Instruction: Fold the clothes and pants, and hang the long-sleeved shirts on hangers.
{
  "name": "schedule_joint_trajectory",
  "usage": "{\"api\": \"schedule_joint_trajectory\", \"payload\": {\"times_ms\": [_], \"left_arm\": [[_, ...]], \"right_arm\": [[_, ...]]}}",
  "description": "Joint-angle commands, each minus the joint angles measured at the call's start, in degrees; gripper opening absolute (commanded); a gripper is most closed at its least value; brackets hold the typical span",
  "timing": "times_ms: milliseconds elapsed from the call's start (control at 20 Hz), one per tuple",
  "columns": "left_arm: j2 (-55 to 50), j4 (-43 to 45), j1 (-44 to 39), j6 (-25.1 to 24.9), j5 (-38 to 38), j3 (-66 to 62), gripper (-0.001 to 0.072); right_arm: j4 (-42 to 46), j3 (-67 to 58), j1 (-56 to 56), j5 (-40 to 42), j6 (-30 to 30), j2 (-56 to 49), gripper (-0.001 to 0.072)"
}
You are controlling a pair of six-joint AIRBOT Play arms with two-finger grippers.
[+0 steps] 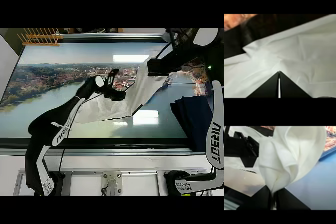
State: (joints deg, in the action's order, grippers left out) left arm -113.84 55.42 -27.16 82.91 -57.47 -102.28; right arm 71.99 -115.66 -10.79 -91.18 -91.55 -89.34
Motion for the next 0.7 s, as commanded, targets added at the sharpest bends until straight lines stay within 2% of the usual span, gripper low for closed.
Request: {"api": "schedule_joint_trajectory", "payload": {"times_ms": [0, 150, 350, 650], "left_arm": [[4.98, 5.11, 6.19, 0.00, -2.08, -0.02, 0.0004], [9.99, 7.30, 13.07, 0.00, -3.45, -0.02, 0.0004], [15.43, 7.67, 21.86, 0.00, -7.06, -0.02, 0.0004], [21.00, 7.67, 30.16, -0.02, -14.08, -0.02, 0.0005]], "right_arm": [[-0.22, -0.17, -4.74, 3.02, -4.28, -0.24, 0.0011], [-0.33, -0.17, -10.10, 5.73, -9.03, -1.95, 0.0011], [-4.79, -0.17, -17.46, 12.50, -13.20, -7.37, 0.0011], [-11.76, -0.17, -27.19, 26.27, -12.59, -20.13, 0.0012]]}}
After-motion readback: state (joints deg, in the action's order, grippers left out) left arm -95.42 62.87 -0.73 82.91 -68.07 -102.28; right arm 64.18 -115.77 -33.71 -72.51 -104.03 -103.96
